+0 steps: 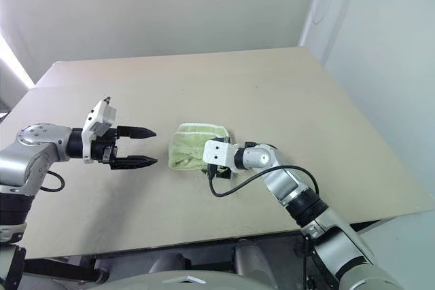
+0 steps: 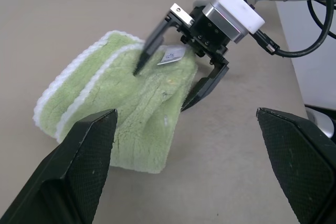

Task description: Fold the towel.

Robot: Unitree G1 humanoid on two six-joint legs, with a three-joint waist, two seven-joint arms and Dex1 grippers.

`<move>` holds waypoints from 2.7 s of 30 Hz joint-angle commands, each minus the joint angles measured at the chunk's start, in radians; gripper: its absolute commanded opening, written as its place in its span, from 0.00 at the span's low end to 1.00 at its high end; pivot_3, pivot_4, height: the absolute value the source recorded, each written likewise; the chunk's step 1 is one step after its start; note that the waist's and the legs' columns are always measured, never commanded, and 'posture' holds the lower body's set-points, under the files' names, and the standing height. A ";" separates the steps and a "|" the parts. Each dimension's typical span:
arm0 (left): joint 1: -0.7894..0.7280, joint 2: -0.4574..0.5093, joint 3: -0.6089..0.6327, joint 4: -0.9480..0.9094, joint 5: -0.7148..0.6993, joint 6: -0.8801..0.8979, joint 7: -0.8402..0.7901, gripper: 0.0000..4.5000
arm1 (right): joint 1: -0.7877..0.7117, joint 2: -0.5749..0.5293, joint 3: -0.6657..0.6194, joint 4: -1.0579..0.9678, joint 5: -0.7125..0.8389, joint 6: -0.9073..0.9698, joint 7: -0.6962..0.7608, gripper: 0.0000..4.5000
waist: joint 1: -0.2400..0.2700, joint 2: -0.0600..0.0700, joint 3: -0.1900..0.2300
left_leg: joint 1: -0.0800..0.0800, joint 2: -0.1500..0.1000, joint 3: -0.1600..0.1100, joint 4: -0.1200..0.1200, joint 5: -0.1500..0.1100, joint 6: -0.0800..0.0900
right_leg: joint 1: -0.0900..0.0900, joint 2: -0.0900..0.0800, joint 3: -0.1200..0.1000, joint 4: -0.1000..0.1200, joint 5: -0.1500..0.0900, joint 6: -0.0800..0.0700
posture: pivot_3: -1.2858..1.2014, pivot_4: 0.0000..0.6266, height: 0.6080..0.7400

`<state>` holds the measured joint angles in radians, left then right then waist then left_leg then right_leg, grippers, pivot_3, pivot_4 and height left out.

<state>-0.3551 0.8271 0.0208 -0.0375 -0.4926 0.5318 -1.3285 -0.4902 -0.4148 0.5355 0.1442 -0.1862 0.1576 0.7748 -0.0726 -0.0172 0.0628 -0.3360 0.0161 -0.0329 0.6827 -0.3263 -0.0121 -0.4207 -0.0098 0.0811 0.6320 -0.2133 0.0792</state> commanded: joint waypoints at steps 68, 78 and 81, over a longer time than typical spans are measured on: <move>-0.143 -0.067 -0.058 0.269 0.110 -0.136 -0.051 1.00 | 0.201 -0.207 -0.465 -0.281 0.202 0.348 -0.012 0.60 | 0.003 0.002 0.001 | -0.004 0.000 0.002 -0.002 0.000 0.000 | -0.004 0.000 0.002 -0.002 0.000 0.000 | 0.52 0.00 0.79; -0.156 -0.061 -0.051 0.328 0.120 -0.165 -0.061 1.00 | -0.072 -0.053 -0.793 -0.238 0.557 0.628 -0.172 0.98 | 0.001 0.002 0.002 | -0.003 0.000 0.001 -0.002 0.000 0.000 | -0.004 0.000 0.001 0.000 0.000 0.000 | 0.52 0.00 0.79; -0.146 -0.068 -0.059 0.318 0.124 -0.170 -0.056 1.00 | -0.108 0.017 -0.734 -0.106 0.463 0.555 -0.301 0.98 | 0.003 0.001 0.001 | -0.003 0.000 0.000 -0.003 0.000 0.000 | -0.004 0.001 0.000 0.000 0.000 -0.001 | 0.52 0.00 0.79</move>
<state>-0.4863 0.7562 -0.0497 0.2945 -0.3718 0.3779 -1.3880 -0.6010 -0.4193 -0.2236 -0.0172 0.3130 0.7382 0.5327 -0.0700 -0.0167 0.0637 -0.3398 0.0163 -0.0326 0.6800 -0.3264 -0.0120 -0.4247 -0.0095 0.0812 0.6309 -0.2132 0.0784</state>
